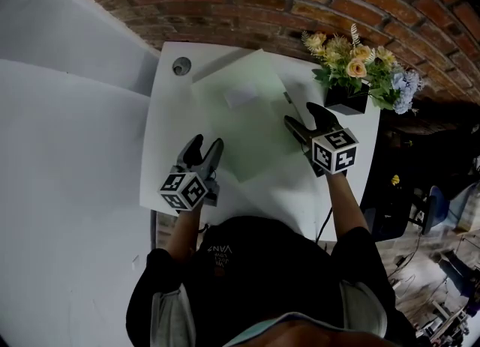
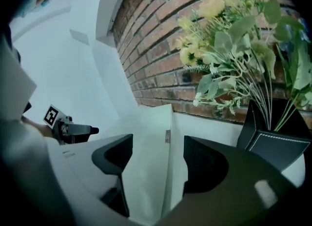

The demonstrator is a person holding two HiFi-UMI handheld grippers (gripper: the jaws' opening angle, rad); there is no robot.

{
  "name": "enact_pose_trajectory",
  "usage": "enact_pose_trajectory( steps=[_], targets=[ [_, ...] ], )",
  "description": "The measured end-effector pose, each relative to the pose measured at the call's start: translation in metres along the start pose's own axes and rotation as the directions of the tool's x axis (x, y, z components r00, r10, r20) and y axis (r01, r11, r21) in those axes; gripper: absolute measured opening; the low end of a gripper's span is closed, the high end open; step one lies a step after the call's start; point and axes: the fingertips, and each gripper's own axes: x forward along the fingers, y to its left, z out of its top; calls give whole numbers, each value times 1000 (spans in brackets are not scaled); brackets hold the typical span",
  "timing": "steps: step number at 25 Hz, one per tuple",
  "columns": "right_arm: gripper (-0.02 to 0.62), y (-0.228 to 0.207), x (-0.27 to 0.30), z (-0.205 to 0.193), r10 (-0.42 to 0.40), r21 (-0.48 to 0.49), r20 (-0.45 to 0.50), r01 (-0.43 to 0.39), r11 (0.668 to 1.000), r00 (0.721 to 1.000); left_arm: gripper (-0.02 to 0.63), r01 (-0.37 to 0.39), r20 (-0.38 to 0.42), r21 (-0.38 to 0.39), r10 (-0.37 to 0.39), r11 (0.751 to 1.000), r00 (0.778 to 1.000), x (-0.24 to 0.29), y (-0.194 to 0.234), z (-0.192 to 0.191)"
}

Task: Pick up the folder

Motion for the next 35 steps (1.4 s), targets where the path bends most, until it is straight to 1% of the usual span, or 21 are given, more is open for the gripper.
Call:
enact_pose_trajectory(
  steps=[4, 11, 15, 22, 27, 32, 35],
  targets=[
    [334, -2, 9, 0, 37, 33, -24, -36, 999, 999, 300, 5, -22, -31, -5, 999, 1000, 5, 2, -4],
    [369, 1, 29, 2, 121, 40, -107, -117, 992, 987, 314, -2, -65, -75, -3, 997, 998, 15, 8, -15],
    [379, -6, 39, -15, 152, 74, -167, -142, 987, 974, 319, -11, -83, -93, 3, 996, 997, 20, 12, -19],
    [379, -3, 49, -20, 219, 119, -190, -199, 973, 957, 319, 1, -114, -114, -14, 993, 993, 32, 14, -25],
    [379, -2, 58, -30, 251, 144, -228, -223, 964, 941, 319, 0, -141, -130, -19, 992, 990, 38, 14, -30],
    [379, 1, 63, -33, 282, 183, -232, -242, 953, 931, 319, -7, -170, -146, -18, 989, 985, 42, 18, -36],
    [380, 0, 65, -34, 290, 197, -233, -247, 949, 928, 319, 1, -175, -158, -29, 987, 984, 45, 18, -36]
  ],
)
